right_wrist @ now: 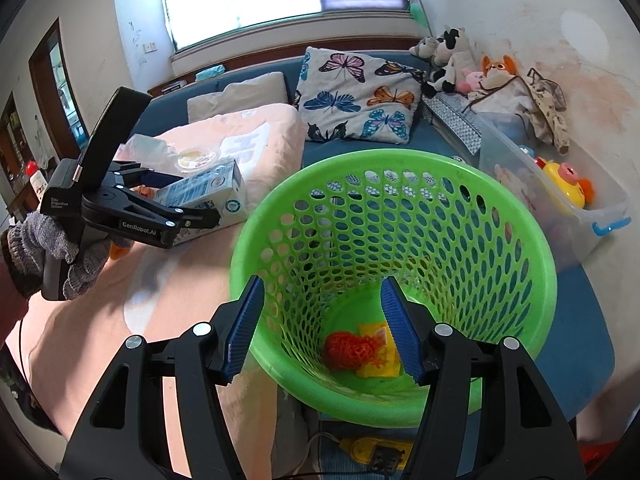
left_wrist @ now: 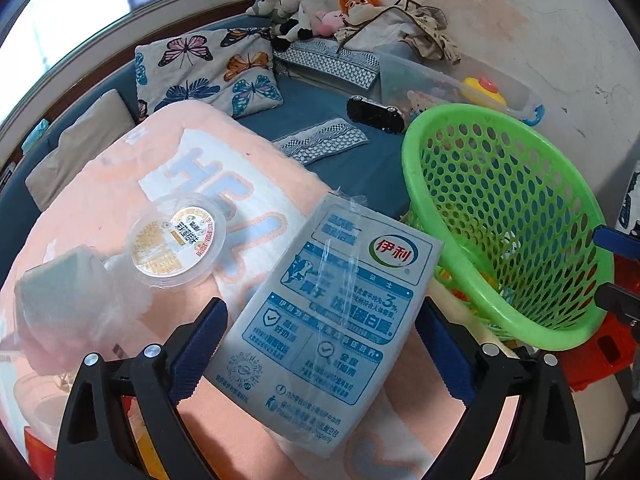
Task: Collect trash
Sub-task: 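Grasp the white milk carton with the left gripper, then grasp the clear plastic tub with right gripper while left gripper holds the carton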
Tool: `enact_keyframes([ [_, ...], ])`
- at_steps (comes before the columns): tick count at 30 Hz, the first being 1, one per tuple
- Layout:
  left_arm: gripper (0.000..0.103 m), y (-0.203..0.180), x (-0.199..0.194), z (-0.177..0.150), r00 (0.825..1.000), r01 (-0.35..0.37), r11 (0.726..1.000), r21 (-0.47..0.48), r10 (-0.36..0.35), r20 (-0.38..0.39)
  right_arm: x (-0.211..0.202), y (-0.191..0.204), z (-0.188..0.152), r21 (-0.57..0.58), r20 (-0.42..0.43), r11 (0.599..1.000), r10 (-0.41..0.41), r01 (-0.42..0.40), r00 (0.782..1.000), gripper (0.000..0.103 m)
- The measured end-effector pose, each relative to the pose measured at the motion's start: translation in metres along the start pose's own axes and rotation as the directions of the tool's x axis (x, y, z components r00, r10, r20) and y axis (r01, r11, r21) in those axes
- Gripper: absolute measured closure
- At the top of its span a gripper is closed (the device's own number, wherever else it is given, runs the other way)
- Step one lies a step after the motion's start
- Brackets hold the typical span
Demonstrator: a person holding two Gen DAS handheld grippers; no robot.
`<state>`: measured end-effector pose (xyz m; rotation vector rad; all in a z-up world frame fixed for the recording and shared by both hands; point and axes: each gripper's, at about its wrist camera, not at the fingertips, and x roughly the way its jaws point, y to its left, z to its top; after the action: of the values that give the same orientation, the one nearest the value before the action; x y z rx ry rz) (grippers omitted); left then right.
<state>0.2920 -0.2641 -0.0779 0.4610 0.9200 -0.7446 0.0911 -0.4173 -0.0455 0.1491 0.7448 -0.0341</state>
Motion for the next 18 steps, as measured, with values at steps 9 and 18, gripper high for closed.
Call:
enact_keyframes([
  [9, 0.035, -0.009, -0.016, -0.006, 0.999, 0.010, 1.000, -0.010, -0.009, 0.044, -0.005, 0.007, 0.001, -0.012, 0.004, 1.000, 0.001, -0.001, 1.000, 0.042],
  [18, 0.038, -0.017, -0.060, -0.027, 0.995, -0.060, 0.996, -0.071, 0.066, 0.079, -0.029, 0.026, 0.001, -0.027, 0.031, 0.999, 0.024, -0.023, 0.999, 0.042],
])
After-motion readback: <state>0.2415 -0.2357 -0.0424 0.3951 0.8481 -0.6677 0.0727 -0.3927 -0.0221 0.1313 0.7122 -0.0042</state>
